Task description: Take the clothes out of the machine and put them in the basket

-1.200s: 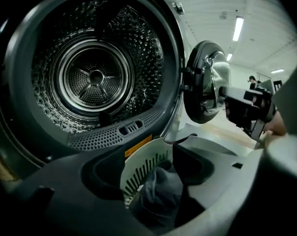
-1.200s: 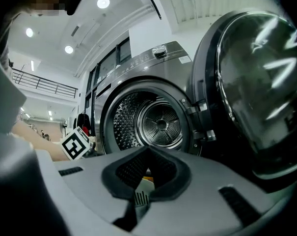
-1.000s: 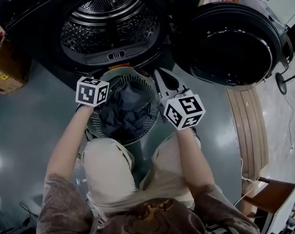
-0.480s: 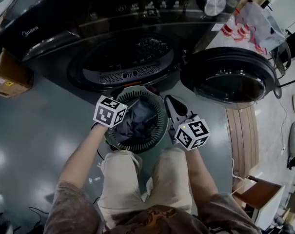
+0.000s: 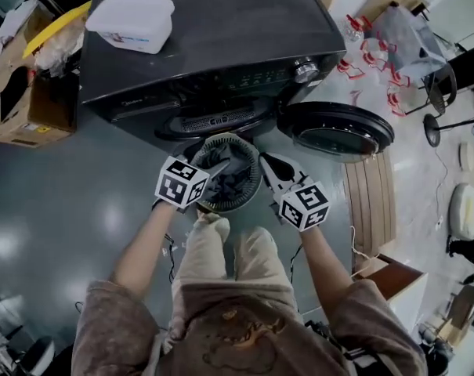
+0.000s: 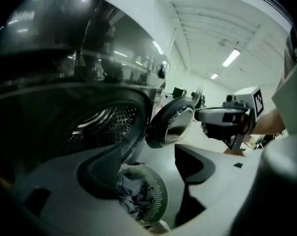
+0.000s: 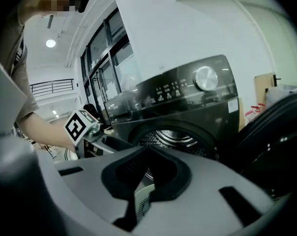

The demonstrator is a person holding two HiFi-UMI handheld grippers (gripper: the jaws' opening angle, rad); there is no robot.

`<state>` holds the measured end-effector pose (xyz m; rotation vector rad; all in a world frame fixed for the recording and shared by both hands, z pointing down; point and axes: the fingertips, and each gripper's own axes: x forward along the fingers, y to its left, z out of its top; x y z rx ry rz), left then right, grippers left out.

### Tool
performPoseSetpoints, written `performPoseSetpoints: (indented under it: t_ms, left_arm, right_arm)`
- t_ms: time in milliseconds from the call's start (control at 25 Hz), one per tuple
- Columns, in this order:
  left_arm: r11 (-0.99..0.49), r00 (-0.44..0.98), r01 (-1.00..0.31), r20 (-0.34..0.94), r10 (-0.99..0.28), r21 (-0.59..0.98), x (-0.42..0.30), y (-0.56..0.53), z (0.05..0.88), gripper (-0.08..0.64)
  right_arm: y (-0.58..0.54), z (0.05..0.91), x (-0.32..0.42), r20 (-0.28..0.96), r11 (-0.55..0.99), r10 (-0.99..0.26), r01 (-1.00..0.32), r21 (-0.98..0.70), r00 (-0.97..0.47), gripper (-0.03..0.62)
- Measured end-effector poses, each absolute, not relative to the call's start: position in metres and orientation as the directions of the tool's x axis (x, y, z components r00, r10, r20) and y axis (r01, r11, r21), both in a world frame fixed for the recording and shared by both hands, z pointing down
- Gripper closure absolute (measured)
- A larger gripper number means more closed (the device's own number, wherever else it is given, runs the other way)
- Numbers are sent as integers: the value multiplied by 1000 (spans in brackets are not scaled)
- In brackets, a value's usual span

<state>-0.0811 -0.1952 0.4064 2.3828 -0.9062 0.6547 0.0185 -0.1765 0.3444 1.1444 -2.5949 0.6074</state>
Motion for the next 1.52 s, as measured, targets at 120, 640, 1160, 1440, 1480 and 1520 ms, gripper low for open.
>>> performPoseSetpoints:
  t_ms: [120, 640, 1160, 1440, 1480, 1520]
  left_arm:
    - [-631, 674, -709, 565, -476, 314, -88, -181, 331, 224]
    - [-623, 693, -715, 444, -569, 317, -86, -132, 129, 218]
    - [-717, 770, -632, 349, -534, 294, -116, -164, 82, 218]
    - [-751, 797, -600, 285, -533, 275, -128, -184, 53, 238]
    - [-749, 796, -603, 272, -542, 275, -130, -186, 48, 244]
    - [-747, 793, -607, 260, -551, 272, -131, -189, 42, 255]
  right_arm:
    - [-165, 283, 18, 387, 617, -630, -737, -276, -673, 595]
    - [-126, 115, 29, 333, 638, -633, -714, -287, -699, 595]
    - [-164, 82, -12, 342, 663, -632, -714, -227, -696, 595]
    - [-187, 40, -18, 320, 669, -657, -723, -171, -683, 595]
    - [-190, 36, -17, 314, 668, -661, -725, -170, -682, 595]
    - [-192, 32, -16, 308, 666, -664, -726, -172, -681, 595]
